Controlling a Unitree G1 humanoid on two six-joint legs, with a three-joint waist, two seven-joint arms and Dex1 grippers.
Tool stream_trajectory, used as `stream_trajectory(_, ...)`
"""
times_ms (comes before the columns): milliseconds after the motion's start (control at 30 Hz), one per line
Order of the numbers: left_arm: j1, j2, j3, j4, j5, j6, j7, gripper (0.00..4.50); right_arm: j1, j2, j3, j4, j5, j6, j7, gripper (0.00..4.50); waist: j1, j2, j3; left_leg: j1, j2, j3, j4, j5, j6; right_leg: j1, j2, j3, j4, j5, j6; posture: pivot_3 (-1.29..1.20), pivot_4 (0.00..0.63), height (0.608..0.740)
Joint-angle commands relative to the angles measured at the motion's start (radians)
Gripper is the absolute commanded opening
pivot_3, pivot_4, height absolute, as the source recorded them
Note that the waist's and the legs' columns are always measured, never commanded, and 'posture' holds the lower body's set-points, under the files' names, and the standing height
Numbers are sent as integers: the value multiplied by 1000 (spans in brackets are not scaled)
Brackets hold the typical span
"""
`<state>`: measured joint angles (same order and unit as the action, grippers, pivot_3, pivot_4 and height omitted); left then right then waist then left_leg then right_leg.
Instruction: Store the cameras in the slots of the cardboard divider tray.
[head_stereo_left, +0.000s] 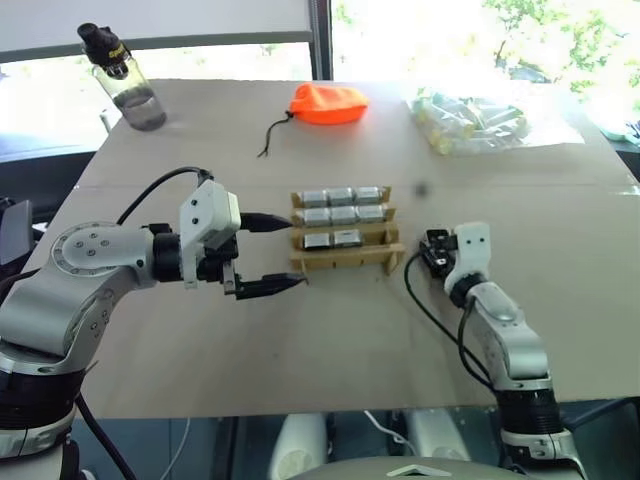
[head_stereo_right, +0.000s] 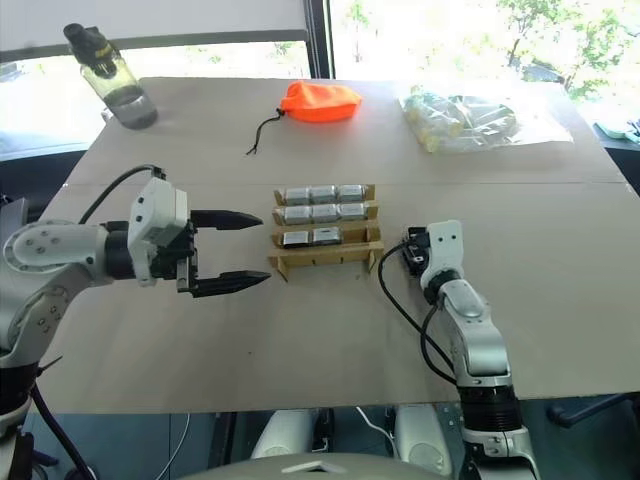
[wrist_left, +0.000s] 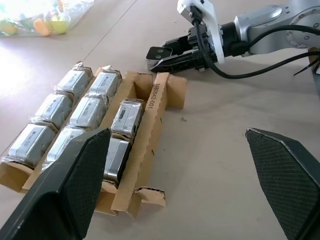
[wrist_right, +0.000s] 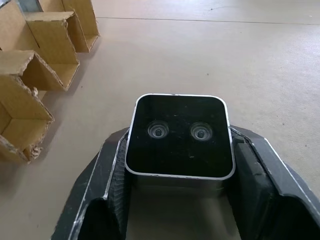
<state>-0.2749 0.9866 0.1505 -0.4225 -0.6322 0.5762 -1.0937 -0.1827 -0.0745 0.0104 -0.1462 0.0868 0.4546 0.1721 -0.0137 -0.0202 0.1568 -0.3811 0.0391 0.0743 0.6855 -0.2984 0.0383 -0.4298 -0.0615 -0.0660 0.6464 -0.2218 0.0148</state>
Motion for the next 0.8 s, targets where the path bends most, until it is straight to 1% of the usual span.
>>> stream_trajectory(33,-88,-30,-19,-7,-24,16,18,4500,6,-44,-18,-80,22,-20,39,1995,4,0,0,0,0,0,0,0,0,0,0,0,0,0,0,0,150,726)
stream_trajectory(100,-149,-67,-44,17,-51,54,25,4500,9,-115,-24,-100,21,-68,103,1995,10,0,0,-2,-1,-2,1,0,0,0,0,-1,0,0,0,0,150,726)
stream_trajectory(167,-196,-102,-79,51,-58,66,6,4500,-6,-209,-16,-92,12,-168,203,1995,11,0,0,-1,-2,-1,1,0,0,0,-1,-1,0,0,0,0,150,726)
stream_trajectory(233,-263,-144,-157,123,-16,44,-33,4500,-42,-295,-1,-66,11,-256,312,1995,3,1,1,-1,-2,0,1,0,0,0,-1,-1,-1,0,0,0,150,726)
stream_trajectory(300,-340,-188,-218,212,26,41,-46,4500,-77,-337,13,-30,24,-314,377,1995,4,1,1,-1,-2,0,1,0,1,0,1,-1,-1,0,0,0,150,726)
stream_trajectory(400,-464,-269,-284,371,81,30,-63,4500,-134,-402,63,41,-16,-444,471,1995,3,0,1,0,-2,0,2,0,1,0,4,-1,-1,0,0,0,150,726)
stream_trajectory(467,-536,-315,-325,471,121,30,-75,4500,-172,-409,72,80,-17,-467,488,1995,3,0,0,0,-1,-1,1,0,1,0,5,-1,-1,0,0,0,150,726)
stream_trajectory(500,-569,-336,-342,517,137,31,-87,4500,-195,-420,88,104,-37,-515,504,1995,3,0,1,0,-1,-1,1,0,1,0,5,0,-1,0,0,0,150,726)
stream_trajectory(633,-667,-401,-358,653,153,66,-125,4500,-266,-485,167,206,-160,-748,549,1995,0,0,1,-2,-2,2,1,0,1,-1,5,1,-2,0,0,0,150,726)
stream_trajectory(733,-741,-432,-396,758,200,65,-173,4500,-348,-528,224,309,-285,-963,525,1995,2,0,1,-4,-2,1,1,0,1,-3,4,0,-3,0,0,0,150,726)
stream_trajectory(800,-775,-446,-414,807,219,68,-213,4500,-399,-545,256,364,-339,-1094,515,1995,2,0,1,-4,-2,1,1,0,1,-3,4,0,-3,0,0,0,150,726)
